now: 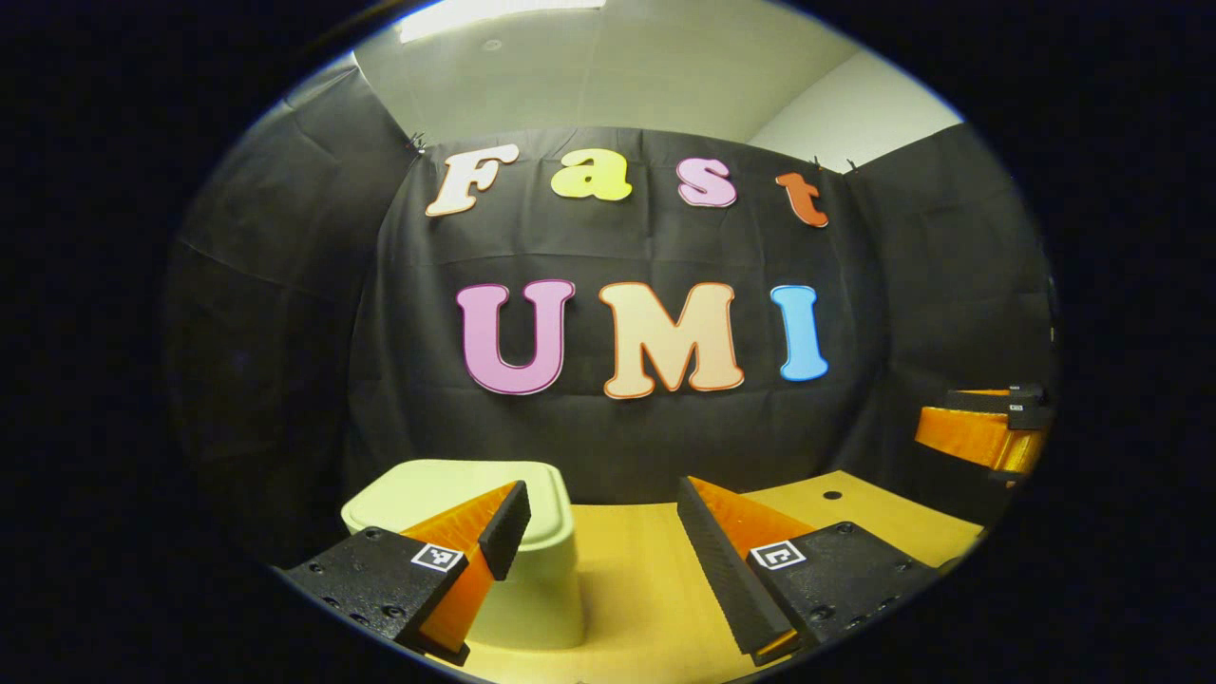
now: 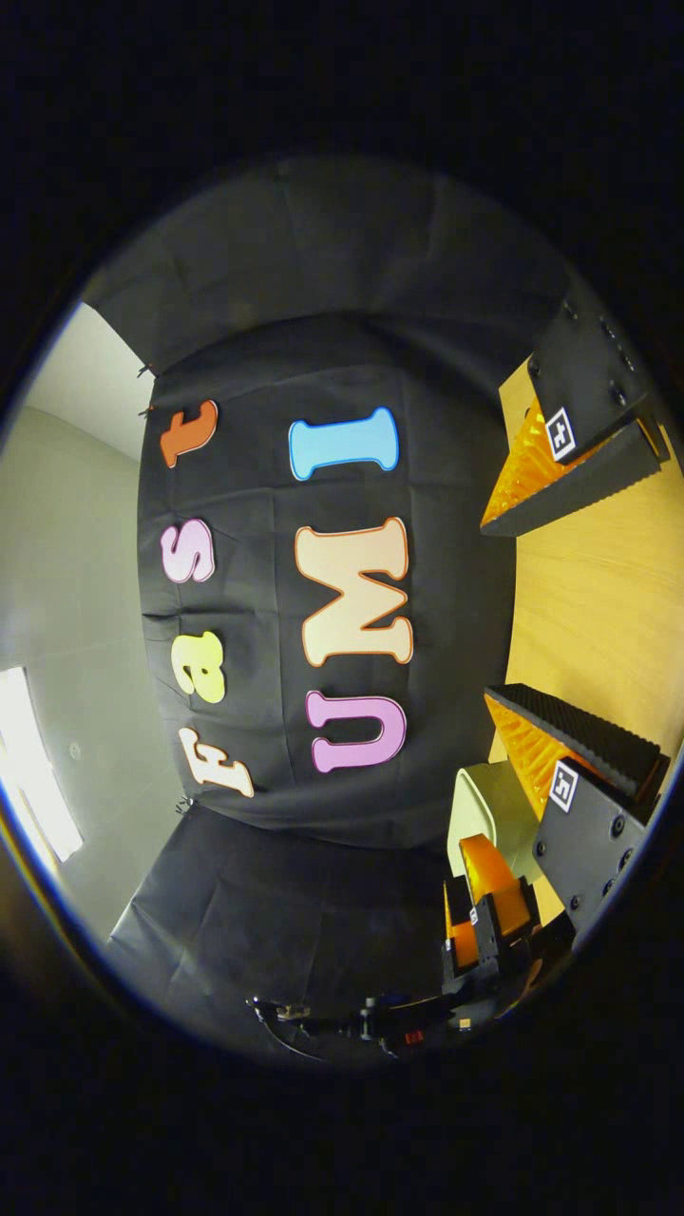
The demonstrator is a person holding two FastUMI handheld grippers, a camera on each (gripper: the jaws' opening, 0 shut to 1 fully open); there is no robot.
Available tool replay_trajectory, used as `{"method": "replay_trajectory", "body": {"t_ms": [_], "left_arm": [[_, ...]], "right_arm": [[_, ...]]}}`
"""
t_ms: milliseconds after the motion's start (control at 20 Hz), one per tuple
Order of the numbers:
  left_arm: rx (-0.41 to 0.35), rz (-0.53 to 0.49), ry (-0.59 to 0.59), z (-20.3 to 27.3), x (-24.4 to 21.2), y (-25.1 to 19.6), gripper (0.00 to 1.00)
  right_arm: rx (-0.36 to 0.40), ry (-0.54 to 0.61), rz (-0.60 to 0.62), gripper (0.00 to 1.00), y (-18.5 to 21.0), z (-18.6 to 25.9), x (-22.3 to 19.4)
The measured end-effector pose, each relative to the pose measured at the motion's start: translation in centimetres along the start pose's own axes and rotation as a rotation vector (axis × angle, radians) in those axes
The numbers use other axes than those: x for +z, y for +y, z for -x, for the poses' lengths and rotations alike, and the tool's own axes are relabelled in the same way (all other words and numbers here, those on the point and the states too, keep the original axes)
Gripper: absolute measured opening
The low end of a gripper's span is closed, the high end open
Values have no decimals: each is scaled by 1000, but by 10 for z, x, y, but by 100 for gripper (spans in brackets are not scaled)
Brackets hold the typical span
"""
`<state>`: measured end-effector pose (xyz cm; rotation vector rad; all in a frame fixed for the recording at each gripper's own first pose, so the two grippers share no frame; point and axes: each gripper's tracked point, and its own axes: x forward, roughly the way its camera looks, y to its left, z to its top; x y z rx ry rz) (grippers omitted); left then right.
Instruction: Press the lid of the desktop garbage bin to open it, pick up the crumpled paper on the desktop and throw it into the bin, then pick up the pop can on the desktop and drop it into the bin, and finally close the garbage bin lid.
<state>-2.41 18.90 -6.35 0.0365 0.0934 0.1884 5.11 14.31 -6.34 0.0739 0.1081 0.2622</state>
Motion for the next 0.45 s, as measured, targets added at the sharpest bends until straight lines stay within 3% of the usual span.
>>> {"method": "replay_trajectory", "body": {"t_ms": [200,450], "left_arm": [[-73,-8,-62,13,22,-72,93],[-110,35,-74,15,36,-119,94]], "right_arm": [[-12,-26,10,98,-44,28,18],[-38,-61,13,99,-82,49,33]]}}
